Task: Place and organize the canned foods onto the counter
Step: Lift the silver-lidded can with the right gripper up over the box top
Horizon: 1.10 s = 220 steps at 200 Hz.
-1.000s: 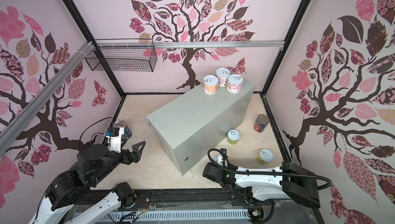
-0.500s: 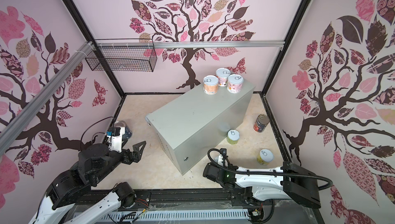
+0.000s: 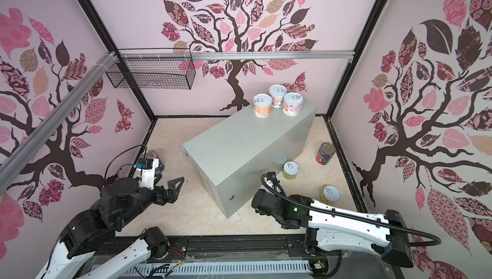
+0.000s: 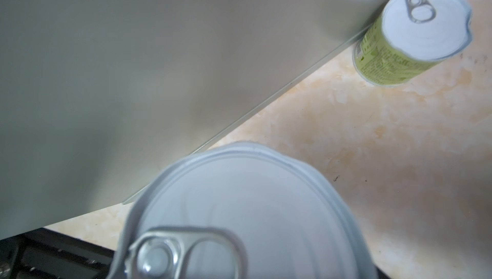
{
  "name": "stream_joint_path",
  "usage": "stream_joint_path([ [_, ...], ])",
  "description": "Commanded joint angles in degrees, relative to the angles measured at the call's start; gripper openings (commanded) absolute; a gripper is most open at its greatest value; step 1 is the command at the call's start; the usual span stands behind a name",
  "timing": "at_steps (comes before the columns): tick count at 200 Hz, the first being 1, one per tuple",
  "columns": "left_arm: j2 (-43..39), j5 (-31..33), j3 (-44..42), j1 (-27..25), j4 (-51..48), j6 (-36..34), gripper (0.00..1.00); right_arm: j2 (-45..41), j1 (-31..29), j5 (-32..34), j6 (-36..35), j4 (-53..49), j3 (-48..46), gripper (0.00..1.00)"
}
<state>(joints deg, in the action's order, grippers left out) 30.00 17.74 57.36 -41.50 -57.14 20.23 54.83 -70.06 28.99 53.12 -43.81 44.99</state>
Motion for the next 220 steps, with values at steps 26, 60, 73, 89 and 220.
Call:
stream_joint_path([
  [26, 0.6, 0.2, 3.4, 0.3, -0.8, 0.4, 0.98, -3.0, -0.4, 3.5, -2.9, -14.1, 14.2, 0.58],
  [60, 0.6, 1.5, 4.5, 0.3, -0.2, -0.3, 0.98, -4.8, -0.4, 4.2, -4.3, -19.3, 22.5, 0.55],
  [73, 0.9, 1.6, 5.2, 0.3, -0.1, -0.5, 0.98, -5.3, -0.3, 4.3, -4.6, -21.1, 24.9, 0.55],
  [89, 1.1, 1.9, 5.7, 0.3, 0.4, -0.8, 0.98, -6.5, -0.3, 5.6, -4.1, -22.8, 27.1, 0.55],
  [220, 0.8, -0.8, 4.7, 0.3, 1.5, 0.7, 0.98, 10.6, -0.2, 21.6, -14.9, -40.6, 69.6, 0.53],
])
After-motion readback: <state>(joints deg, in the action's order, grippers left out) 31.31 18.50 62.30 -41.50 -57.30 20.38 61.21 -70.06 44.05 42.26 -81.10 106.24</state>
